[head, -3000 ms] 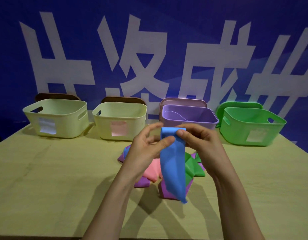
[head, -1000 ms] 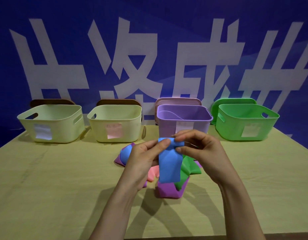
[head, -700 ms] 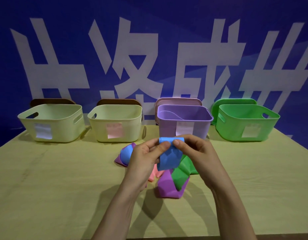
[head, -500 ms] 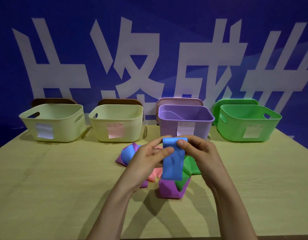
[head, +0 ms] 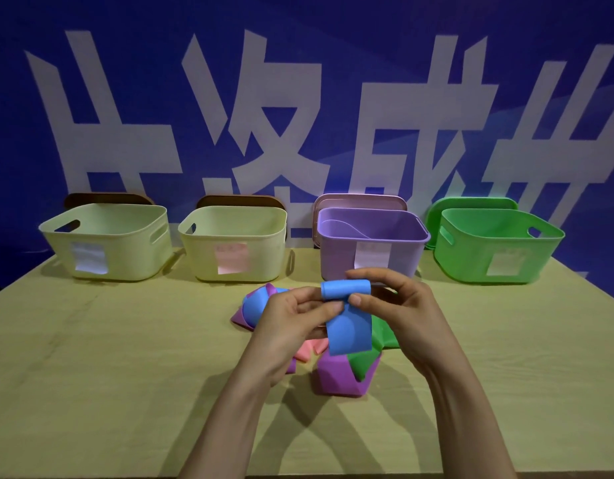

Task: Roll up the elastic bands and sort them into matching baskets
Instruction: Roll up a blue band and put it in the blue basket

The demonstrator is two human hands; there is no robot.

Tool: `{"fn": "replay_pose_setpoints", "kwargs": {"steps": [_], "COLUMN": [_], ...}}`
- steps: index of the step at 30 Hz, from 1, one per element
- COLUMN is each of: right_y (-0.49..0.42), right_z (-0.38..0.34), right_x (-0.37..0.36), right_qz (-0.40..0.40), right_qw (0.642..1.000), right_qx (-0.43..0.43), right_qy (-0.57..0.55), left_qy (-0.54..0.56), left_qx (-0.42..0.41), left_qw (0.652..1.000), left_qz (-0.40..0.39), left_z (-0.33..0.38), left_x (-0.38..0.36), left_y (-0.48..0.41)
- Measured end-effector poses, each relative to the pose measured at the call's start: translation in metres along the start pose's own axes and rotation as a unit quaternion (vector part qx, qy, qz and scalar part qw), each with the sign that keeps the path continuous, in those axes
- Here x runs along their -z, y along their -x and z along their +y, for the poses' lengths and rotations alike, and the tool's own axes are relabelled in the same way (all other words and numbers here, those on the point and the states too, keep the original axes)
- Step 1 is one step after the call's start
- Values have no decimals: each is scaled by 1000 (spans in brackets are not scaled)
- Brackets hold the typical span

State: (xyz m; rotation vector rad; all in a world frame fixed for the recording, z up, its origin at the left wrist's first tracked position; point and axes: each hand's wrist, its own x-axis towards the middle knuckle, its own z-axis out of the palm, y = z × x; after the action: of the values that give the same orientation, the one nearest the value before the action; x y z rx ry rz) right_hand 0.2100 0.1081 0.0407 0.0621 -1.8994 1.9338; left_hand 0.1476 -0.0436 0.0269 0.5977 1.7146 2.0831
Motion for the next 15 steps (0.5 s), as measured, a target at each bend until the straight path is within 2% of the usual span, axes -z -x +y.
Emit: {"fn": "replay_pose_setpoints", "kwargs": {"steps": [4,8,10,15], "right_y": [0,1,1,0], "right_z": [0,-2,-3,-3], "right_x": [3,0,0,-3], "right_qz": [-11,-21,-33,-9], "right_qw": [999,997,998,994], "right_qx": [17,34,17,-19], "right_qy": [40,59,56,104], "left_qy": [-16,29,38,-19], "left_qx": [-23,-27,-34,-68], "left_qw": [999,999,999,997], "left_qz": [-34,10,14,45], "left_z": [4,4,4,1], "left_x": [2,-3,-4,-2], "left_y": [2,2,2,1]}}
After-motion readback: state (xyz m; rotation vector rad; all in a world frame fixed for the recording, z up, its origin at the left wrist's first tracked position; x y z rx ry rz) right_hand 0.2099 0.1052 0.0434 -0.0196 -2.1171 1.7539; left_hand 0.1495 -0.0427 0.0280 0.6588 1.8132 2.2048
